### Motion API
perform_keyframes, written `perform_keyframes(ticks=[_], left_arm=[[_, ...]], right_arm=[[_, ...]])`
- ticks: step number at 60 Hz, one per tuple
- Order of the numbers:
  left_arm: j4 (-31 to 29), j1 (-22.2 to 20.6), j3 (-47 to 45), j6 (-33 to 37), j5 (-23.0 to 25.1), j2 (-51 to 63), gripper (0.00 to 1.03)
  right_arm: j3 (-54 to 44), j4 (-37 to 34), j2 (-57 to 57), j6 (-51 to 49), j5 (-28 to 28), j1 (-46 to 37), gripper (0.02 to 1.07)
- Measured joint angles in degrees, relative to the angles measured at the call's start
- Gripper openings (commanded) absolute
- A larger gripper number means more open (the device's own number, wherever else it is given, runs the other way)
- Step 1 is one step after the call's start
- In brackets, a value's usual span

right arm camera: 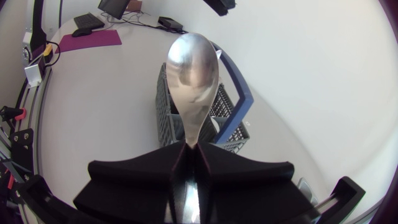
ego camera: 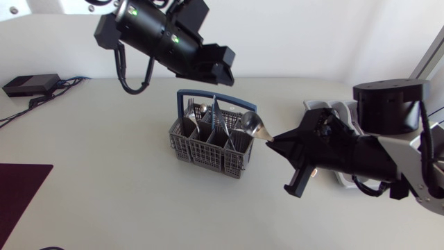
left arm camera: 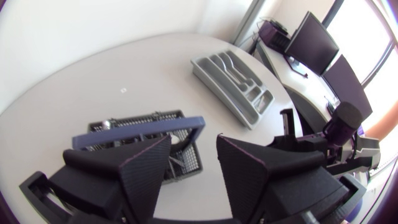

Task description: Sort the cutlery from the basket into the organizer compartments.

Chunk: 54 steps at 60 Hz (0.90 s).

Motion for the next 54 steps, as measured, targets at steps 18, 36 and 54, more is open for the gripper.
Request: perform_keyframes(ticks=[18, 36, 54], left_arm=[[5.88, 3.56, -9.05, 3.06, -1.90, -5.22, 0.60], [15.72, 1.60, -23.61, 6.32, -4.96, -7.45, 0.59], [23.12, -0.11, -28.13, 6.75, -7.08, -7.45, 0.59]], right_arm=[[-1.25, -1.51, -2.12, -0.70, -6.25, -14.51, 0.08], [-0.87, -1.51, 2.08, -0.87, -12.26, -32.74, 0.08], [7.43, -0.39, 18.34, -1.05, -13.27, -44.63, 0.08]])
